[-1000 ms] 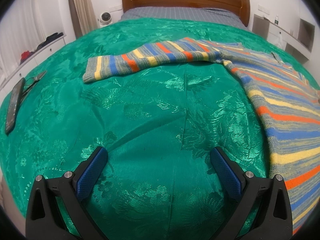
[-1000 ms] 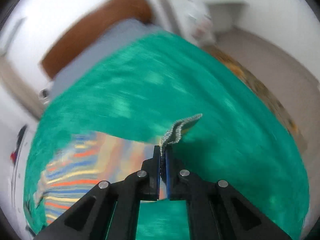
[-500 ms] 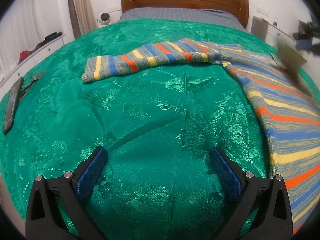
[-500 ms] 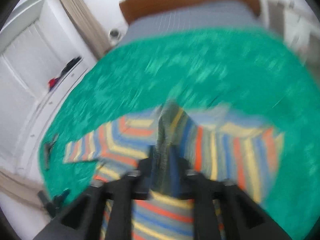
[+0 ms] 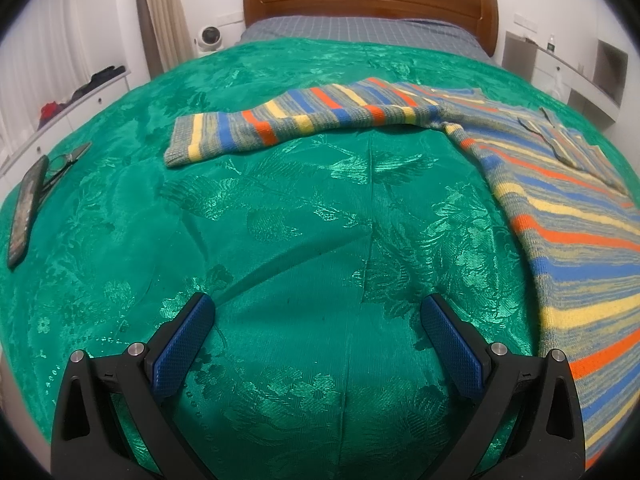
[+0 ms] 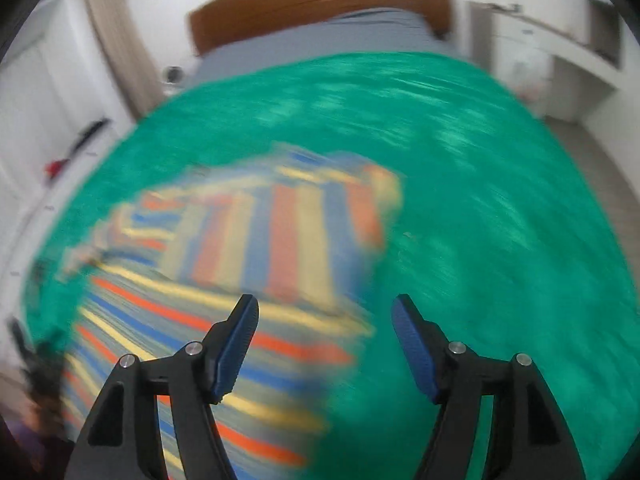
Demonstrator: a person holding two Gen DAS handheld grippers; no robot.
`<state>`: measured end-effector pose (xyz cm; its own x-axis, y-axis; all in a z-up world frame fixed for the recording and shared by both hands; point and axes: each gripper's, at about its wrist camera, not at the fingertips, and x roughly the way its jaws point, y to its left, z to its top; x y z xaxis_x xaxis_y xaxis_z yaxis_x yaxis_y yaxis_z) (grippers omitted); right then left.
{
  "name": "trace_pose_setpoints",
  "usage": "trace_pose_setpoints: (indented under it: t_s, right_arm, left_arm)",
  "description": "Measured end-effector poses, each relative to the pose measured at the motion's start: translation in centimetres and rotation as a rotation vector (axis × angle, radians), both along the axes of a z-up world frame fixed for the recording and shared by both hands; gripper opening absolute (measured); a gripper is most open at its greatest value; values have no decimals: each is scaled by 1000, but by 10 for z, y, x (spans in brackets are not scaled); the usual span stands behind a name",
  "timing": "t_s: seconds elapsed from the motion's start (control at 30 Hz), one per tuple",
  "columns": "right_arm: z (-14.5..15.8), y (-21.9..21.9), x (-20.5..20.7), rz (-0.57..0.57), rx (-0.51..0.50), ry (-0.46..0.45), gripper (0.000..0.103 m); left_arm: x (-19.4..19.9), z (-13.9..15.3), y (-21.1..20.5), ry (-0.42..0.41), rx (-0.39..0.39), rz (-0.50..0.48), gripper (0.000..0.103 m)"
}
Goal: Fold small clothes
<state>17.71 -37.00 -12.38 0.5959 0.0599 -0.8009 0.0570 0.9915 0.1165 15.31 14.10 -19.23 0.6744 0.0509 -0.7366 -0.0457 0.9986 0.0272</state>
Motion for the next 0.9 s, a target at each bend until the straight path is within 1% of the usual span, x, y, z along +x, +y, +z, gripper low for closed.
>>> trace_pose_setpoints:
  t_s: [0.1,0.13,0.2,0.3,0.33,0.4,0.43,0.47,0.57,0.73,0.77,0.9]
  right_arm:
    - [-17,-41,-46,-118,-83,-43,69]
    - [-20,-50,-53,-146,-96,-54,69]
    - [-28,-67,-70,-207,-105,-71,69]
    - [-47,-87,-85,-271,-81,-51,70]
    - [-51,-92,-85,-274,-73,-52,71]
    - [-60,-92,-83,-255,-62,-73,80]
    - [-65,-90,-81,-243,-63,-79,87]
    - [-67,-85,-77,-232,-74,-84,91]
    - [-71,-80,-78,-233,-107,-112,93]
    - [-71,-85,-79,-230,-74,-131,94]
    - [-71,-86,-84,-228,-74,-132,94]
    - [-72,-86,-82,-224,-74,-130,95]
  left_arm:
    - [0,0,0,-1,1,0,103]
    - [0,0,0,-1,1,1,103]
    - [1,0,0,-3,3,3,103]
    - [1,0,0,-5,5,5,103]
    - [1,0,0,-5,5,5,103]
    - [0,0,0,-5,6,5,103]
    - [0,0,0,-6,7,6,103]
    - [0,0,0,-7,7,6,103]
    - [0,0,0,-8,8,7,103]
    - [0,0,0,-11,9,9,103]
    - [0,0,-1,-12,10,10,103]
    - [0,0,-1,-12,10,11,103]
